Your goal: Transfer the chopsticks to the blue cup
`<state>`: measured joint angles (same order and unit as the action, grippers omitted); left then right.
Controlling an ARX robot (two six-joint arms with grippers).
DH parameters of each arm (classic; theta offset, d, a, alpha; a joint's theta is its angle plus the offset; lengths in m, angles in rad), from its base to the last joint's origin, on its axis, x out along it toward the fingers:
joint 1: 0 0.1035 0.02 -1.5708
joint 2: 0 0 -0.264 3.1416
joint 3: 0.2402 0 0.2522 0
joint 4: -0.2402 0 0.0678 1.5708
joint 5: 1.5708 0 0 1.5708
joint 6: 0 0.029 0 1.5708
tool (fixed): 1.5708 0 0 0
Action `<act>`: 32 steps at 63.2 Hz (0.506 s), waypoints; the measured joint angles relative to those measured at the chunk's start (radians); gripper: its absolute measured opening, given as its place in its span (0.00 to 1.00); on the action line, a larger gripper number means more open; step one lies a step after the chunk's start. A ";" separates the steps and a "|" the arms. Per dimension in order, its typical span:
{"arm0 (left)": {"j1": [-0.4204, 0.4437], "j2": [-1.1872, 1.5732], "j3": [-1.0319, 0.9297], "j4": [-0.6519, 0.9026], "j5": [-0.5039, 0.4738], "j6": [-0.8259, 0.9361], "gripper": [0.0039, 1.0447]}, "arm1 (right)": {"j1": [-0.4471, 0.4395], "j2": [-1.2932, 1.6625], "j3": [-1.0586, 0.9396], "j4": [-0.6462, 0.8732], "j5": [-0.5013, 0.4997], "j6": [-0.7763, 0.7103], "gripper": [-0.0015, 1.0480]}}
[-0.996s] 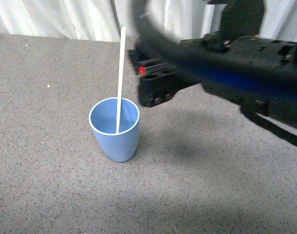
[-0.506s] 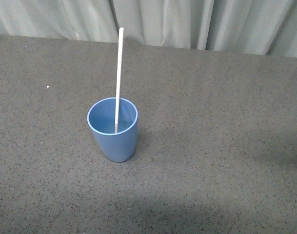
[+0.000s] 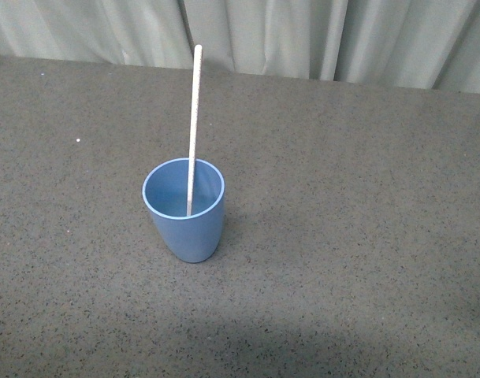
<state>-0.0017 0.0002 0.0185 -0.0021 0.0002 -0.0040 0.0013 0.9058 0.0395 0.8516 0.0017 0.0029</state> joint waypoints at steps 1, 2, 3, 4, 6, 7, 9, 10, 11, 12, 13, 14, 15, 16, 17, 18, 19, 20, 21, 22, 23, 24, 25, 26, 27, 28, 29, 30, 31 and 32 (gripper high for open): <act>0.000 0.000 0.000 0.000 0.000 0.000 0.94 | 0.000 -0.016 -0.003 -0.013 0.000 0.000 0.01; 0.000 0.000 0.000 0.000 0.000 0.000 0.94 | 0.000 -0.040 -0.007 -0.033 0.000 0.000 0.01; 0.000 0.000 0.000 0.000 0.000 0.000 0.94 | 0.000 -0.055 -0.010 -0.047 0.000 0.000 0.01; 0.000 0.000 0.000 0.000 0.000 0.000 0.94 | 0.000 -0.071 -0.013 -0.060 0.000 0.000 0.01; 0.000 0.000 0.000 0.000 0.000 0.000 0.94 | 0.000 -0.111 -0.019 -0.093 0.000 0.000 0.01; 0.000 0.000 0.000 0.000 0.000 0.000 0.94 | 0.000 -0.127 -0.021 -0.107 0.000 0.000 0.01; 0.000 0.000 0.000 0.000 0.000 0.000 0.94 | 0.000 -0.151 -0.024 -0.127 0.000 0.000 0.01; 0.000 0.000 0.000 0.000 0.000 0.000 0.94 | 0.000 -0.167 -0.026 -0.140 0.000 0.000 0.01; 0.000 0.000 0.000 0.000 0.000 0.000 0.94 | 0.000 -0.174 -0.026 -0.147 0.000 0.000 0.01; 0.000 0.000 0.000 0.000 0.000 0.000 0.94 | 0.000 -0.190 -0.028 -0.160 0.000 0.000 0.01; 0.000 0.000 0.000 0.000 0.000 0.000 0.94 | 0.000 -0.204 -0.029 -0.173 0.000 0.000 0.01; 0.000 0.000 0.000 0.000 0.000 0.000 0.94 | 0.000 -0.212 -0.030 -0.180 0.000 0.000 0.01; 0.000 0.000 0.000 0.000 0.000 0.000 0.94 | 0.000 -0.225 -0.030 -0.193 0.000 0.000 0.01; 0.000 0.000 0.000 0.000 0.000 0.000 0.94 | 0.000 -0.233 -0.030 -0.200 0.000 0.000 0.01; 0.000 0.000 0.000 0.000 0.000 0.000 0.94 | 0.000 -0.247 -0.031 -0.212 0.000 0.000 0.01; 0.000 0.000 0.000 0.000 0.000 0.000 0.94 | 0.000 -0.254 -0.031 -0.218 0.000 0.000 0.01; 0.000 0.000 0.000 0.000 0.000 0.000 0.94 | 0.000 -0.275 -0.032 -0.237 0.000 0.000 0.01; 0.000 0.000 0.000 0.000 0.000 0.000 0.94 | 0.000 -0.290 -0.033 -0.250 0.000 0.000 0.01; 0.000 0.000 0.000 0.000 0.000 0.000 0.94 | 0.000 -0.310 -0.034 -0.267 0.000 0.000 0.01; 0.000 0.000 0.000 0.000 0.000 0.000 0.94 | 0.000 -0.323 -0.035 -0.280 0.000 0.000 0.01; 0.000 0.000 0.000 0.000 0.000 0.000 0.94 | 0.000 -0.330 -0.035 -0.286 0.000 0.000 0.01; 0.000 0.000 0.000 0.000 0.000 0.000 0.94 | 0.000 -0.343 -0.035 -0.298 0.000 0.000 0.01; 0.000 0.000 0.000 0.000 0.000 0.000 0.94 | 0.000 -0.349 -0.035 -0.304 0.000 0.000 0.01; 0.000 0.000 0.000 0.000 0.000 0.000 0.94 | 0.000 -0.361 -0.035 -0.315 -0.001 0.000 0.01; 0.000 0.000 0.000 0.000 0.000 0.000 0.94 | 0.000 -0.368 -0.035 -0.321 -0.001 0.000 0.01; 0.000 0.000 0.000 0.000 0.000 0.000 0.94 | 0.000 -0.380 -0.035 -0.333 -0.001 0.000 0.01; 0.000 0.000 0.000 0.000 0.000 0.000 0.94 | 0.000 -0.386 -0.035 -0.339 -0.001 0.000 0.01; 0.000 0.000 0.000 0.000 0.000 0.000 0.94 | 0.000 -0.398 -0.035 -0.350 0.000 0.000 0.01; 0.000 0.000 0.000 0.000 0.000 0.000 0.94 | 0.000 -0.410 -0.035 -0.361 -0.001 0.000 0.01; 0.000 0.000 0.000 0.000 0.000 0.000 0.94 | 0.000 -0.416 -0.035 -0.367 0.000 0.000 0.01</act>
<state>-0.0017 0.0002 0.0185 -0.0021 0.0002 -0.0040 0.0013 0.4896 0.0044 0.4850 0.0013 0.0029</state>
